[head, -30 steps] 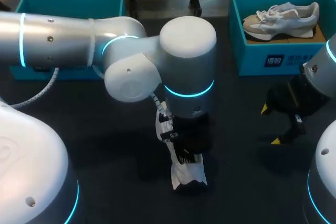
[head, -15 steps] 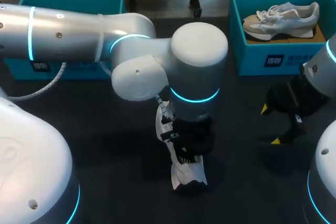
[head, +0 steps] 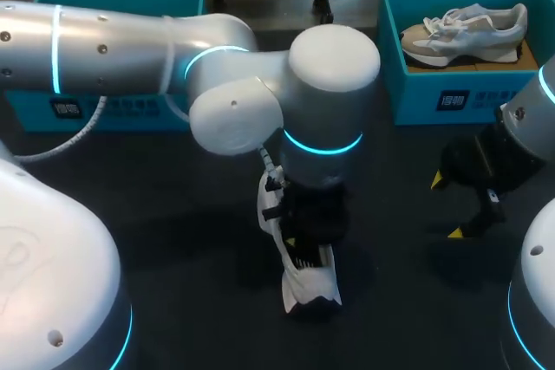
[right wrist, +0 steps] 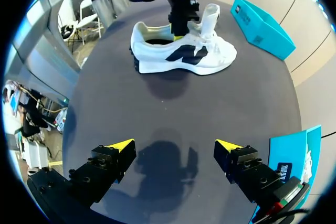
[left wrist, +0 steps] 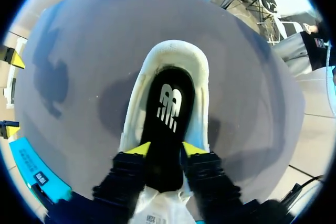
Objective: Take the shoe out of the shoebox, open the shoe tongue, remove and reinsert the insole, then place the shoe into the shoebox
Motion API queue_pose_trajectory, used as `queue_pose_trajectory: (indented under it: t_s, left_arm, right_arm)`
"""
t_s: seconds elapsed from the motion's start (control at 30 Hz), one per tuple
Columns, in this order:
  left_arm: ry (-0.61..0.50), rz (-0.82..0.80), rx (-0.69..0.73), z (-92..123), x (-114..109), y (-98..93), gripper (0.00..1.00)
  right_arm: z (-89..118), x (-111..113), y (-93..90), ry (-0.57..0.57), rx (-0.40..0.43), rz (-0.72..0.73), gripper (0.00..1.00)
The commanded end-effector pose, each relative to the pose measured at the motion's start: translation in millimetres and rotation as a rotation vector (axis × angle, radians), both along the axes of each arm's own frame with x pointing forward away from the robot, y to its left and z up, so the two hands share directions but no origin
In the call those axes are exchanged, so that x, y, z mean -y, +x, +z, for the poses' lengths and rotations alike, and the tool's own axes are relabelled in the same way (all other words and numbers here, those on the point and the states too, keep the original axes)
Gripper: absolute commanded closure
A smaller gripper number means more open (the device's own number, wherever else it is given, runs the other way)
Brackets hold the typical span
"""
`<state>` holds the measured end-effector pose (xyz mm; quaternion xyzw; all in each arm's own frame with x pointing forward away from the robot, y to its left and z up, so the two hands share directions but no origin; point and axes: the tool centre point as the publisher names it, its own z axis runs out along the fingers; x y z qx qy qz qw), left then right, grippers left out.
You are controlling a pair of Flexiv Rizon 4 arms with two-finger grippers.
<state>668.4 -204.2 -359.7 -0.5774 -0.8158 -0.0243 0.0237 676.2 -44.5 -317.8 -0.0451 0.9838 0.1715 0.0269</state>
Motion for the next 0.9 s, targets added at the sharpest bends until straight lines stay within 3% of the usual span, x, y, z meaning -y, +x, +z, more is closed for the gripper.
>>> queue_pose_trajectory:
  t_s: [0.03, 0.4, 0.63, 0.9]
  left_arm:
    - [-0.010, -0.007, -0.006, 2.1, -7.9, 4.3, 0.00]
    - [0.000, -0.070, -0.003, -0.7, -3.6, -7.4, 0.00]
    - [-0.044, -0.061, -0.015, 12.6, -9.9, 3.9, 0.00]
    - [-0.064, -0.083, 0.008, 25.5, -8.9, 1.6, 0.00]
  right_arm:
    - [-0.4, 0.1, -1.3, -0.002, 0.002, 0.000, 0.00]
    - [-0.4, 0.1, -1.3, -0.002, 0.002, 0.000, 0.00]
    - [-0.4, 0.1, -1.3, -0.002, 0.002, 0.000, 0.00]
    - [-0.4, 0.1, -1.3, -0.002, 0.002, 0.000, 0.00]
